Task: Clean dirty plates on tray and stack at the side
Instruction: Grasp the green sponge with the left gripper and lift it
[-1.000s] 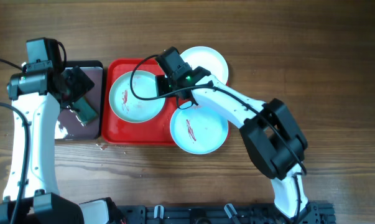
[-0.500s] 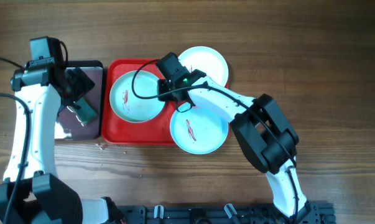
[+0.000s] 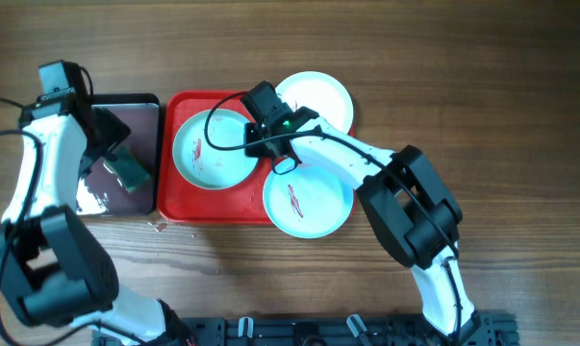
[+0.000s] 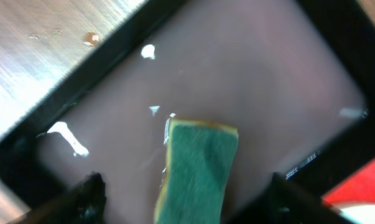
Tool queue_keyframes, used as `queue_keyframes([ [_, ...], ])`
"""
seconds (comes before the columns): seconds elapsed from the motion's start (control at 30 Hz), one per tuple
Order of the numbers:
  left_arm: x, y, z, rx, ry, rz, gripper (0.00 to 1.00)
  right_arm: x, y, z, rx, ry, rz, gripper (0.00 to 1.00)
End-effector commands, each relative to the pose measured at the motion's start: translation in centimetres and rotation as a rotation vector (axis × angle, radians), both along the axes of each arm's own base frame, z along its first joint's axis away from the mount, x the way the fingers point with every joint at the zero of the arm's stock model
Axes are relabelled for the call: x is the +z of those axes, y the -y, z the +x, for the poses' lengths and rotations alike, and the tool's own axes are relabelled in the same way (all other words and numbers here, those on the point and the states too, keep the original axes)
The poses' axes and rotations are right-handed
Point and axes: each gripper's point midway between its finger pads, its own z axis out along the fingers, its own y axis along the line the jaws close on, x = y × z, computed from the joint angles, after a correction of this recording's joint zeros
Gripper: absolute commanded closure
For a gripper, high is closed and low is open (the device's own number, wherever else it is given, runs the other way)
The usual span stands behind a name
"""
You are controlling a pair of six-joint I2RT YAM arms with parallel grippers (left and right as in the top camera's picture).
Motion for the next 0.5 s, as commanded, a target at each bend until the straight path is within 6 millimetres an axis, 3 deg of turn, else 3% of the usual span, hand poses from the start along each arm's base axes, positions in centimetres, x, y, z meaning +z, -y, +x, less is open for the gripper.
queue_keyframes([
  [0.0, -3.5, 1.1, 0.2, -0.018, -0.052, -0.065, 0.31, -1.0, 0.0, -0.3, -0.011, -0.025, -0.013, 0.95],
  [0.13, -5.9, 2.2, -0.1, -0.034, -0.11, -0.121, 0.31, -1.0, 0.1, -0.2, -0.013, -0.022, -0.015, 0.95],
  [0.3, -7.1, 2.8, -1.5, -0.039, -0.185, -0.149, 0.3, -1.0, 0.1, -0.2, -0.014, -0.02, -0.016, 0.94],
  [0.47, -7.2, 3.5, -2.2, -0.089, -0.219, -0.179, 0.46, -1.0, 0.1, -0.2, -0.014, -0.02, -0.017, 0.93],
])
